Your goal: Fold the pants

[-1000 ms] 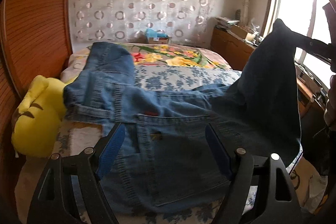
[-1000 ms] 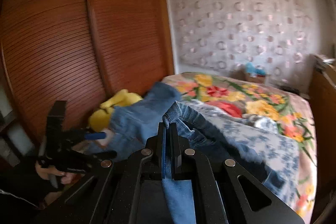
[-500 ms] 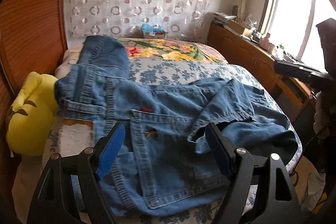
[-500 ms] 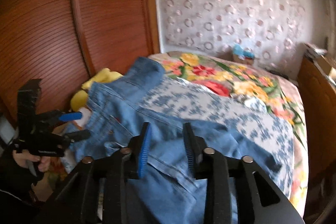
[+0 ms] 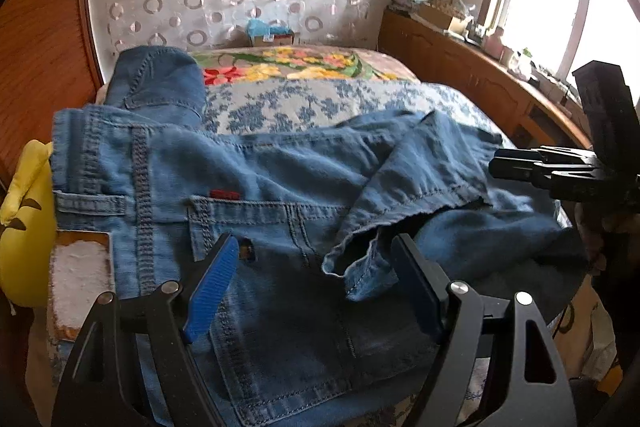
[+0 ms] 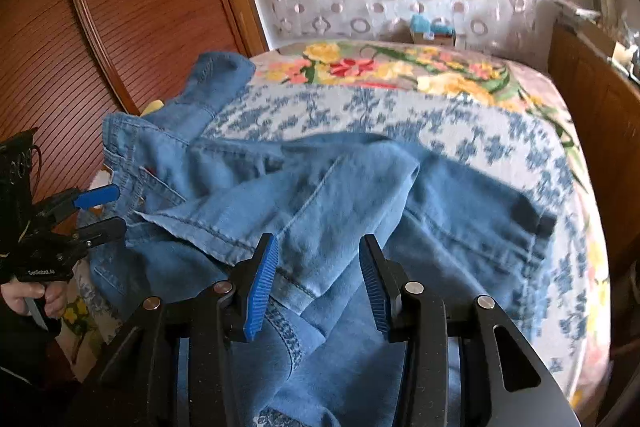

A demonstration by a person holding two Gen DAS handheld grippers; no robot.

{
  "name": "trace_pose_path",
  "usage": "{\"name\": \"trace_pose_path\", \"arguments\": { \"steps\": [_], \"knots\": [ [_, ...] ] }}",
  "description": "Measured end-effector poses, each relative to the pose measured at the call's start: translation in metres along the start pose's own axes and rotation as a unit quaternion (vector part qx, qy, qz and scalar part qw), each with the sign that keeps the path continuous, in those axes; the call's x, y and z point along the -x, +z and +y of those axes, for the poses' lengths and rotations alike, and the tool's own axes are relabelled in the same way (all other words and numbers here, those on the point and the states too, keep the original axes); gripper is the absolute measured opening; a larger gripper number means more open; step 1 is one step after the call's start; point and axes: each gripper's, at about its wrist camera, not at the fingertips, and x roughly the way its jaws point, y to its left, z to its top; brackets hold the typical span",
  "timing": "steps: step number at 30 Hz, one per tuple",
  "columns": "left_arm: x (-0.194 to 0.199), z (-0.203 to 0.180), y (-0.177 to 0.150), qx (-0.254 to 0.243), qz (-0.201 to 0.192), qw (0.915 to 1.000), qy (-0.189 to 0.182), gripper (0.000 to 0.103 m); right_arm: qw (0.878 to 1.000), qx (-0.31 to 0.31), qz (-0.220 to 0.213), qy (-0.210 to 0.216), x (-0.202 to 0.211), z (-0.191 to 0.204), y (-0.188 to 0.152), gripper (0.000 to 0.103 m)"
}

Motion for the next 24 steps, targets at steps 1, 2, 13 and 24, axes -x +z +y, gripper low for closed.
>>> {"name": "trace_pose_path", "arguments": {
  "steps": [1,2,13,24],
  "knots": [
    [-0.002,0.0,0.0,-0.001,0.004,1.0,0.001,0.08,1.0,-0.001,0.003,0.0,-0.002,0.0,0.0,0.044],
    [-0.005,0.0,-0.001,-0.002,0.009,1.0,0.001,0.08,1.0,-0.004,0.006,0.002,-0.006,0.0,0.001,0.044],
    [-0.023,0.002,-0.004,0.0,0.031,0.9995,0.0,0.08,0.999,-0.019,0.038,0.018,-0.029,0.022,0.002,0.051],
    [-0.023,0.0,-0.002,-0.003,0.02,0.9998,-0.007,0.077,0.999,-0.023,0.025,0.03,-0.048,-0.002,-0.01,0.051]
  ]
}}
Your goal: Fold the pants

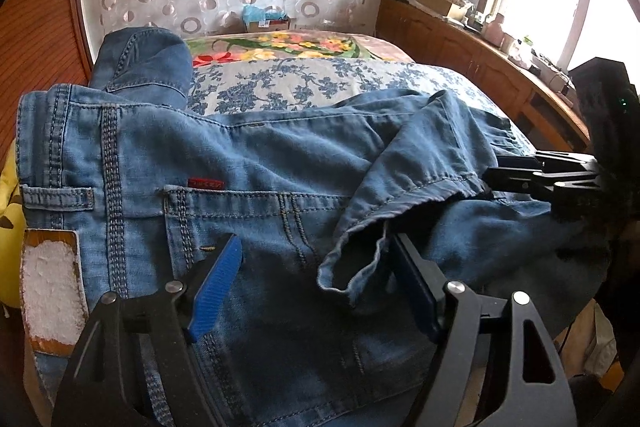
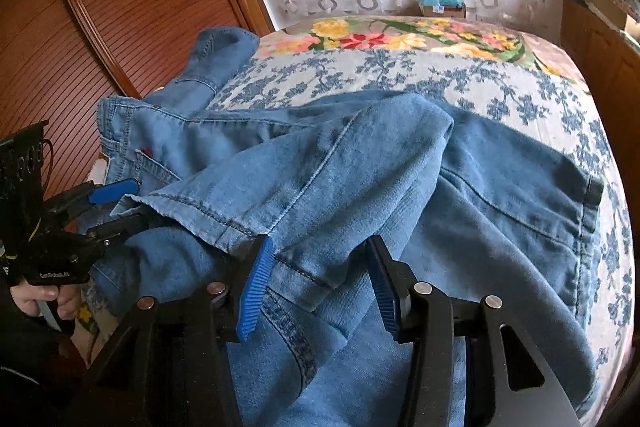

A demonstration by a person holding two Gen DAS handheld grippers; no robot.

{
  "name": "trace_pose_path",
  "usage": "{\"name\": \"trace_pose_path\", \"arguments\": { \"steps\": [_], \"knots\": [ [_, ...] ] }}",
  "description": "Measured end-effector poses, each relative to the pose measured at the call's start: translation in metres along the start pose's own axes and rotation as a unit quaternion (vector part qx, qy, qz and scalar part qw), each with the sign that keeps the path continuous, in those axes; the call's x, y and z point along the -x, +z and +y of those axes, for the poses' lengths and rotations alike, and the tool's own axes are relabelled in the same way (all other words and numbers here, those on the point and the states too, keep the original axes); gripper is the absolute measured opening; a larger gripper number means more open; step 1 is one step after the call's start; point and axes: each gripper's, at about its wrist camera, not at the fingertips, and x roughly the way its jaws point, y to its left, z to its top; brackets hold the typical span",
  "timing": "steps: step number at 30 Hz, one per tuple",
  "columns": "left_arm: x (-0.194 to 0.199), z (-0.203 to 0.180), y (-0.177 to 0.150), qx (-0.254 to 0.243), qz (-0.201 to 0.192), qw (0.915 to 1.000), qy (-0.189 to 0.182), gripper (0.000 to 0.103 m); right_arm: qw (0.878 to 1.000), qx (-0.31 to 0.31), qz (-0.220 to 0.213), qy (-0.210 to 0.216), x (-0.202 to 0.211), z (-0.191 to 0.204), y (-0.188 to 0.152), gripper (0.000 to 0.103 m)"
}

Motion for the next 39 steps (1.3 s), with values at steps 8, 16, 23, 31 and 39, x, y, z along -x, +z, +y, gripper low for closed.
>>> {"name": "trace_pose_path", "arguments": {
  "steps": [8,16,23,31,39],
  "knots": [
    [-0.003,0.001,0.001,-0.001,-0.003,1.0,-0.008,0.061,1.0,0.014,0.011,0.016,-0.004,-0.001,-0.006,0.038],
    [0.01,-0.011,0.0,-0.025,-0.01,0.9993,-0.026,0.01,0.999,0.02,-0.009,0.032,0.004,0.001,0.006,0.005],
    [0.061,-0.012,0.004,-0.026,-0.061,0.9972,-0.035,0.005,0.995,0.069,-0.07,0.028,0.045,0.019,0.037,0.005],
    [0.135,0.016,-0.002,-0.003,-0.122,0.9924,-0.013,0.005,0.981,0.143,-0.121,0.044,0.078,0.07,0.071,0.005],
    [0.163,0.058,-0.031,0.038,-0.126,0.9908,0.032,0.005,0.973,0.189,-0.106,0.083,0.042,0.129,0.093,0.005]
  ]
}}
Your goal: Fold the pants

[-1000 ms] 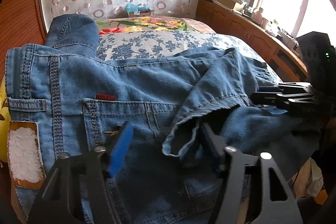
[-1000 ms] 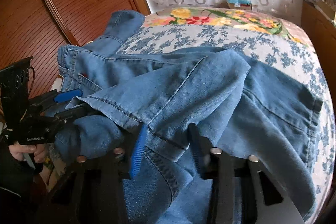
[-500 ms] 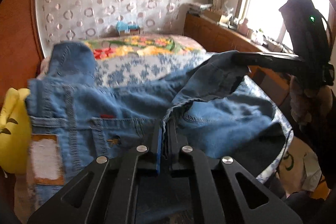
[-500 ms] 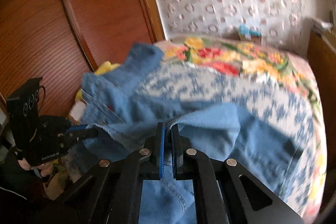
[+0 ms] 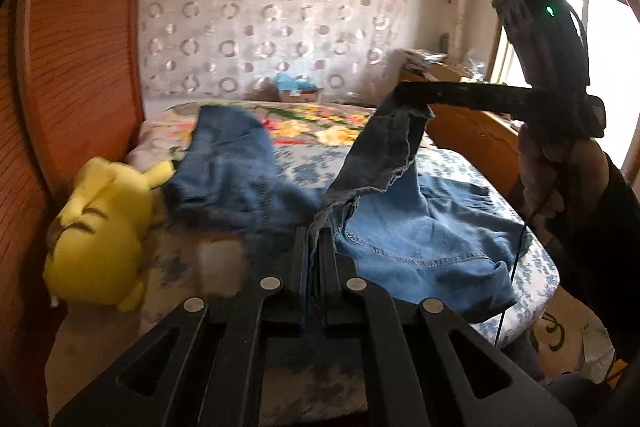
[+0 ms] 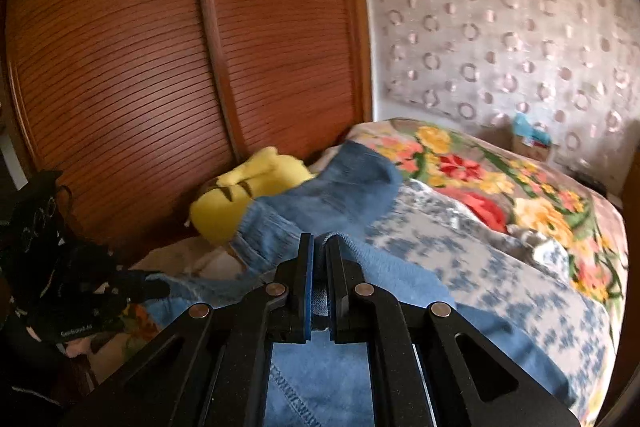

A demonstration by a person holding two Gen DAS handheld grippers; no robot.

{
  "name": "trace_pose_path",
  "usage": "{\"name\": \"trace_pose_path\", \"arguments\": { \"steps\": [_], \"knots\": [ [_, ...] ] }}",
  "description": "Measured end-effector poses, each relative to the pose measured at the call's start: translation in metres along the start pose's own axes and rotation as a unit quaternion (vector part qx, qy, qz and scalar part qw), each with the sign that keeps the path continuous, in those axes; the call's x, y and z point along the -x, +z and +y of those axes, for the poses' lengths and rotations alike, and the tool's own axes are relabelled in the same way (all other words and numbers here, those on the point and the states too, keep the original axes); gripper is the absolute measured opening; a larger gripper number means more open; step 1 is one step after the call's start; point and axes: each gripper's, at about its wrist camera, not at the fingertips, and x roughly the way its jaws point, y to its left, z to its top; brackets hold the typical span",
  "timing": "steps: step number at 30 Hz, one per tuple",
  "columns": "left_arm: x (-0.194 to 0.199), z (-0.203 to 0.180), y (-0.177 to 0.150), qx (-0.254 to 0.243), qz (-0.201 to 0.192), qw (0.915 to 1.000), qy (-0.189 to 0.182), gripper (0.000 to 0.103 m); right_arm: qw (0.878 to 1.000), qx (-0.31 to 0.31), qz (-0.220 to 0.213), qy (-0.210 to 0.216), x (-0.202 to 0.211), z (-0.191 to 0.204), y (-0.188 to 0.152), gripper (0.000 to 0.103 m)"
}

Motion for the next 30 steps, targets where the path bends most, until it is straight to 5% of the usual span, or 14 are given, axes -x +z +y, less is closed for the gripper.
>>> {"name": "trace_pose_path", "arguments": {
  "steps": [14,16,17,19,24,30],
  "knots": [
    [-0.021,0.046,-0.032,0.043,0.057,0.9966,0.04,0.005,0.998,0.002,0.061,0.024,-0.117,0.002,0.027,0.005],
    [-0.022,0.05,-0.032,0.043,0.06,0.9962,0.045,0.012,0.997,-0.008,0.063,0.031,-0.123,-0.002,0.028,0.014],
    [-0.021,0.05,-0.033,0.043,0.06,0.9962,0.047,0.024,0.997,-0.009,0.064,0.028,-0.123,0.0,0.03,0.019],
    [-0.019,0.049,-0.031,0.042,0.053,0.9967,0.046,0.031,0.998,-0.012,0.062,0.013,-0.123,-0.001,0.032,0.039],
    [-0.024,0.042,-0.028,0.032,0.043,0.998,0.033,0.031,0.999,-0.02,0.043,-0.006,-0.092,-0.012,0.021,0.042],
    [-0.062,0.042,-0.031,0.024,0.085,0.9953,0.042,0.031,0.998,-0.03,0.025,-0.047,-0.018,-0.03,-0.02,0.043]
  ]
}}
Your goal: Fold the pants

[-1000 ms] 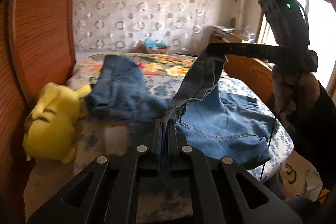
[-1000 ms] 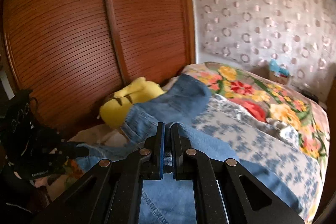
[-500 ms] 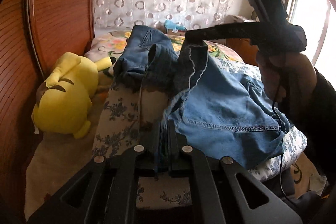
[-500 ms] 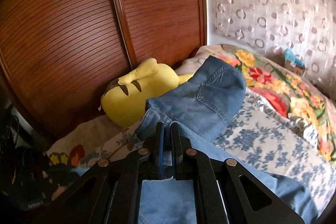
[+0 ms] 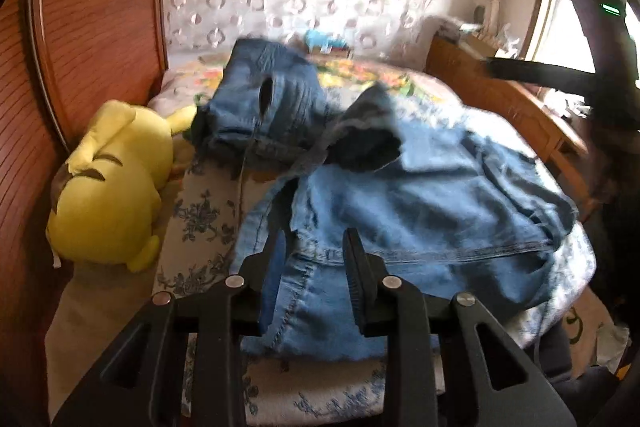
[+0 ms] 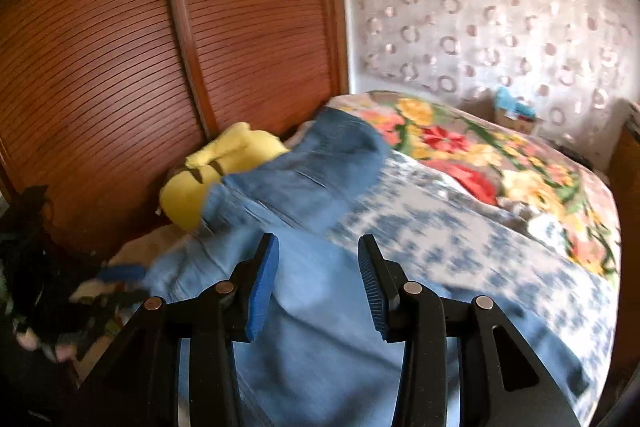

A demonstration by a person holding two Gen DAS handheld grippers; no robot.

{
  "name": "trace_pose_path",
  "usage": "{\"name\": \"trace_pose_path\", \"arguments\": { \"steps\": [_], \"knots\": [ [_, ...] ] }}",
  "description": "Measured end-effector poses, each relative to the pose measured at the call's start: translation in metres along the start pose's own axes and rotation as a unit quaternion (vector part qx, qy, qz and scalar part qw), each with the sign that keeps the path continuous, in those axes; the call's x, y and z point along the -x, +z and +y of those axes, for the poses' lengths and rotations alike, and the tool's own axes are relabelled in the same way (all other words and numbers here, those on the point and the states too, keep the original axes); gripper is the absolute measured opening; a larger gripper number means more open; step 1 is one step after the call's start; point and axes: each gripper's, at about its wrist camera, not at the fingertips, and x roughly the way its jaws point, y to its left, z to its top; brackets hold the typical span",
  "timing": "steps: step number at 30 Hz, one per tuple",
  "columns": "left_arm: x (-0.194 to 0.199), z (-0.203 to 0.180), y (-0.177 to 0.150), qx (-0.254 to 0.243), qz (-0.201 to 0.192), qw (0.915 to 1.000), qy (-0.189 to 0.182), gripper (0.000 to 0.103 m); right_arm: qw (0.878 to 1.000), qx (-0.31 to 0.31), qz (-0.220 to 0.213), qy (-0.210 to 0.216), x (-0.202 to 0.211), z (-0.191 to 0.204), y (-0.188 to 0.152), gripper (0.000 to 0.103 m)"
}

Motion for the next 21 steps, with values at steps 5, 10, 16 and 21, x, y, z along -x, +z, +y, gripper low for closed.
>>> {"name": "trace_pose_path", "arguments": {
  "steps": [5,10,16,21],
  "knots": [
    [-0.028,0.002,-0.004,0.0,0.031,0.9995,0.004,0.031,0.999,-0.021,0.001,-0.036,0.049,-0.024,-0.04,0.043],
    [-0.038,0.0,-0.007,-0.009,0.035,0.9993,0.005,0.023,0.997,-0.052,0.003,-0.061,0.091,-0.038,-0.071,0.043],
    [-0.002,0.006,-0.002,-0.005,0.004,0.9999,0.009,0.008,0.994,-0.079,0.001,-0.071,0.111,-0.043,-0.084,0.043],
    [0.027,0.021,-0.004,-0.005,0.006,0.9999,0.014,0.008,0.992,-0.091,-0.009,-0.085,0.131,-0.045,-0.088,0.043]
  ]
}}
